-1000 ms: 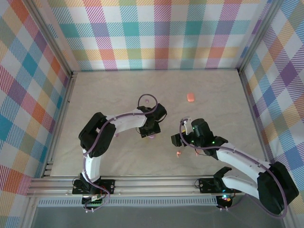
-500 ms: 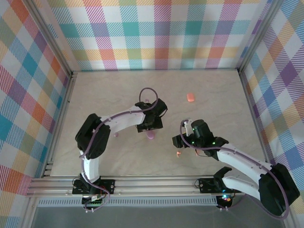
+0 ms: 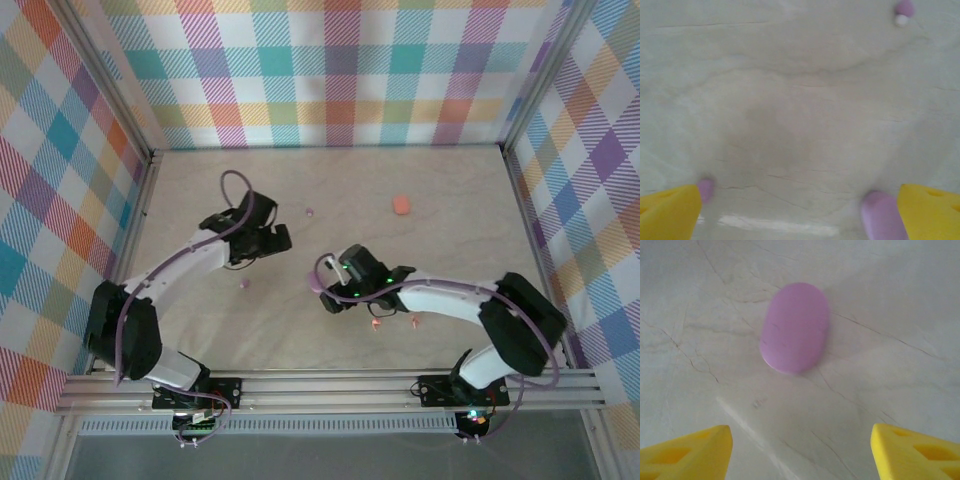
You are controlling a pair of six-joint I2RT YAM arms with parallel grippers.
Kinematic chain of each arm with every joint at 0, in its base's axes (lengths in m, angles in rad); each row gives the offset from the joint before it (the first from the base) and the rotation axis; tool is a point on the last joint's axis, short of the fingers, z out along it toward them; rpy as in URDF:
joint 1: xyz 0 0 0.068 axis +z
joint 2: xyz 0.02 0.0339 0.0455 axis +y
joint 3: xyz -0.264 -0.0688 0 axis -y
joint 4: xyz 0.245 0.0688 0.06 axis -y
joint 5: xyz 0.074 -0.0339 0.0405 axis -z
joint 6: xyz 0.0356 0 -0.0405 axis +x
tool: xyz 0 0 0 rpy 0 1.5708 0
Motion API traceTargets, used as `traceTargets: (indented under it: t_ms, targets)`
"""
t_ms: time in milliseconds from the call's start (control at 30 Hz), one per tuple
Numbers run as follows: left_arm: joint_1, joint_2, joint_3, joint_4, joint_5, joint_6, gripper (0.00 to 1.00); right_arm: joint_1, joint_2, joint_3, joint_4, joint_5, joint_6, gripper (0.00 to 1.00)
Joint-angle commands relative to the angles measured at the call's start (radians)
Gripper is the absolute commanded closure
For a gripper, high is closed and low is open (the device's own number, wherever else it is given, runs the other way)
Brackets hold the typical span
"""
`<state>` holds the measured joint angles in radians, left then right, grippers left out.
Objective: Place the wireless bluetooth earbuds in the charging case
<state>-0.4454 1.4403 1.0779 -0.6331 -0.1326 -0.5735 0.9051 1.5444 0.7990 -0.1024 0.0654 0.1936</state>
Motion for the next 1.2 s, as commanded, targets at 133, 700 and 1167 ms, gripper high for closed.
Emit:
traceTargets:
  t_ms: [133, 700, 1167]
  targets:
    - [0.158, -0.222, -0.168, 0.124, 0.151, 0.139, 0.0, 0.044, 0.196, 0.187, -0.089, 0.158, 0.019, 0.25]
    - [0.195, -0.505, -0.462, 0.527, 0.239, 0.397, 0.01, 0.043, 0.354, 0.35, -0.194, 0.128, -0.016, 0.44]
    - [0.195, -0.621, -0.559, 0.718, 0.511, 0.537, 0.14, -0.139, 0.206, 0.315, -0.27, -0.326, -0.267, 0.66]
